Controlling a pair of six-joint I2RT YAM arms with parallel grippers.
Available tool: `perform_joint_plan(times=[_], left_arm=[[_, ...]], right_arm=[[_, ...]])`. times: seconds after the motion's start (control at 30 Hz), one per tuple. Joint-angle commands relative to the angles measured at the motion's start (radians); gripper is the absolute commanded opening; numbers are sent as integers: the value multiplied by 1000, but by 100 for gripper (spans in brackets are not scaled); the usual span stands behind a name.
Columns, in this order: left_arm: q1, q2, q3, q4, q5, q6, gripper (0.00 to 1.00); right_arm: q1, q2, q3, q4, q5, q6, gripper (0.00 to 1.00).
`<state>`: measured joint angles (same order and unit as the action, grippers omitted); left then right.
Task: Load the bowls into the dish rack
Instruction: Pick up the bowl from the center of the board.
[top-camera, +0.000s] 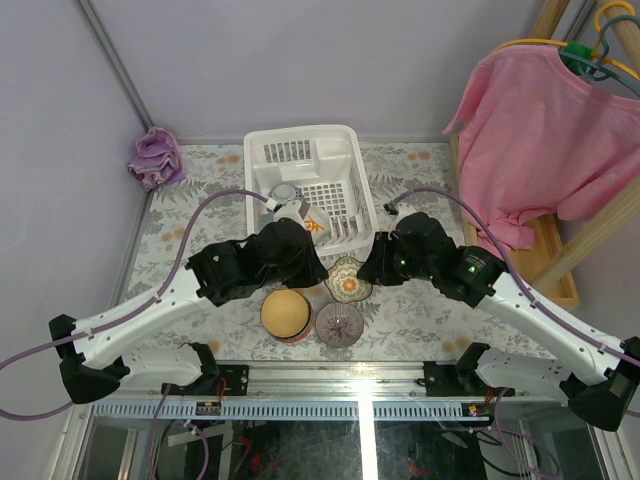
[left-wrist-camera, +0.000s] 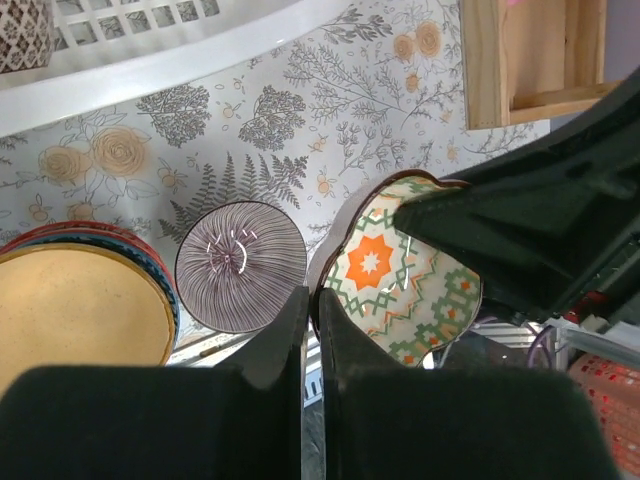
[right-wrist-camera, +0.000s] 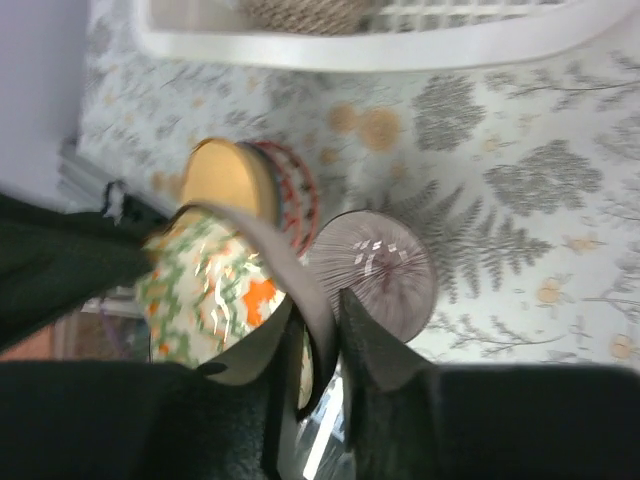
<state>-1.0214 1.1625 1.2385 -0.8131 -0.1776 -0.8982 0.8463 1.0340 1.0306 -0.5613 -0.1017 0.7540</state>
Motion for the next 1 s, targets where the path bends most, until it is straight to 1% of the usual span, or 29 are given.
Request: perform_joint_plan(times=[0.0,0.07,0.1,0.13,0.17,0.2,0.27,0.3,0.33,0.4,0.47,0.6,0.63,0.67,0.77,0.87,0.97], left_arm=[[-15,37,24,55,-13,27,0],[-25,63,39,32,-43,39,0],[-31,75,49,18,-58,46,3],[-37,82,59,9,-73,51,11],[-45,89,69,-2,-92,56,20],[-54,97,89,-17,-109,62,27],[-79,106,127,-56,-164,71,46],[-102,109,148,-83,-198,78,53],[-130,107,164,-89,-230,89,56],[-190,103,186,-84,-268,125,57],[-245,97,191,-62,-292,159,55],[-364,88,159,15,-320,253,43],[-392,90,154,21,-332,273,42],[-418,97,154,21,-345,297,44],[-464,123,141,19,-389,369,52],[-471,145,135,17,-416,416,54],[-471,161,135,37,-448,462,55]], right_arm=[[28,17,85,-42,83,-26,14],[32,24,101,-58,98,-28,6],[32,28,107,-67,105,-29,3],[32,31,112,-75,110,-29,1],[33,34,119,-82,117,-27,0],[32,37,123,-89,126,-24,0],[32,44,135,-113,151,-16,0],[32,50,141,-126,170,-12,0],[31,54,150,-137,177,-8,0],[32,71,169,-155,187,-1,0],[31,91,187,-164,189,3,0],[32,108,226,-175,184,3,0],[32,112,234,-181,179,2,0],[31,114,241,-184,172,-2,0],[31,119,257,-188,139,-7,0],[31,114,262,-190,113,-6,0],[32,100,254,-191,98,-2,0]])
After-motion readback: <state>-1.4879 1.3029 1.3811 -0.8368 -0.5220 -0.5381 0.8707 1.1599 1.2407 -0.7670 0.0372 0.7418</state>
